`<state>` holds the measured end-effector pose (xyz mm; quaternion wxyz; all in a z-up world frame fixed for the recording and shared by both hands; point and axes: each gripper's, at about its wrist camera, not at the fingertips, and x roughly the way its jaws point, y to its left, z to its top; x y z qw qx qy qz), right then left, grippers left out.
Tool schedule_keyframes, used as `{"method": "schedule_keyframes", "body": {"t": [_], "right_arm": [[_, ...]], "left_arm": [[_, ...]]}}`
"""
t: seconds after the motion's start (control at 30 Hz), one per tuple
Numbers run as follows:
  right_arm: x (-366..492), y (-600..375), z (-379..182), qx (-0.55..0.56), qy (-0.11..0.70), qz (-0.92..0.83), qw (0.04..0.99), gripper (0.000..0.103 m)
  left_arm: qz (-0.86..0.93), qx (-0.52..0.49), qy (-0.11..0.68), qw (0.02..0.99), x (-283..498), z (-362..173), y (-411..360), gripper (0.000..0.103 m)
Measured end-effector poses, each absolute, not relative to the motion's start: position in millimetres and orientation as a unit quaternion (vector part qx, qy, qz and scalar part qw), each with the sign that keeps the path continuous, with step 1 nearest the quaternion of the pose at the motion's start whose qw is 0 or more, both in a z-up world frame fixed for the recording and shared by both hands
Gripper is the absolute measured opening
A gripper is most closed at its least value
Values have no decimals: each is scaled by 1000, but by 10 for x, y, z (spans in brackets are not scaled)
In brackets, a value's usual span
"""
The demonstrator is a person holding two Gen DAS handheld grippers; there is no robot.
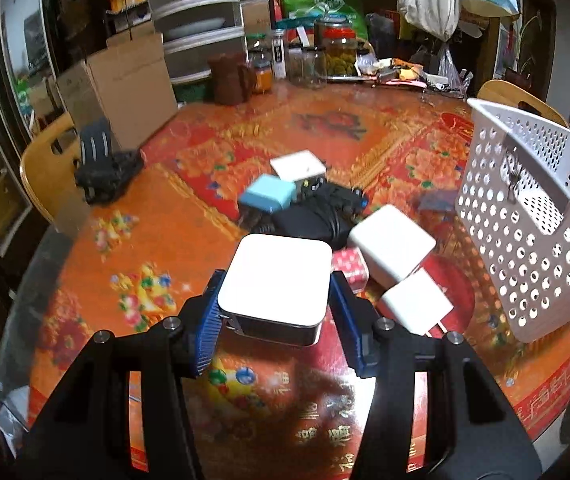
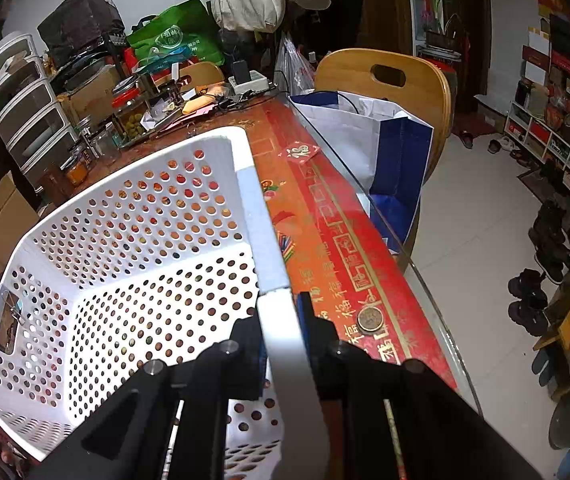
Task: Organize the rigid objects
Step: 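Close the left gripper on the white square box and lift it, then carry the white box into the basket and open the left gripper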
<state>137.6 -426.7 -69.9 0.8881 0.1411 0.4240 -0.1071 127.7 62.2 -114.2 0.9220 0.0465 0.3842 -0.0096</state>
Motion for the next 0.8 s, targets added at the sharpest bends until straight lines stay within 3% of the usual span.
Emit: {"method": "schedule_keyframes", "body": {"t": [0.8], "right_arm": [[1399,-4261,-696,139,429,-94,888,11]], "left_arm": [[-22,114,317,941,1429,-312,-45,48]]}}
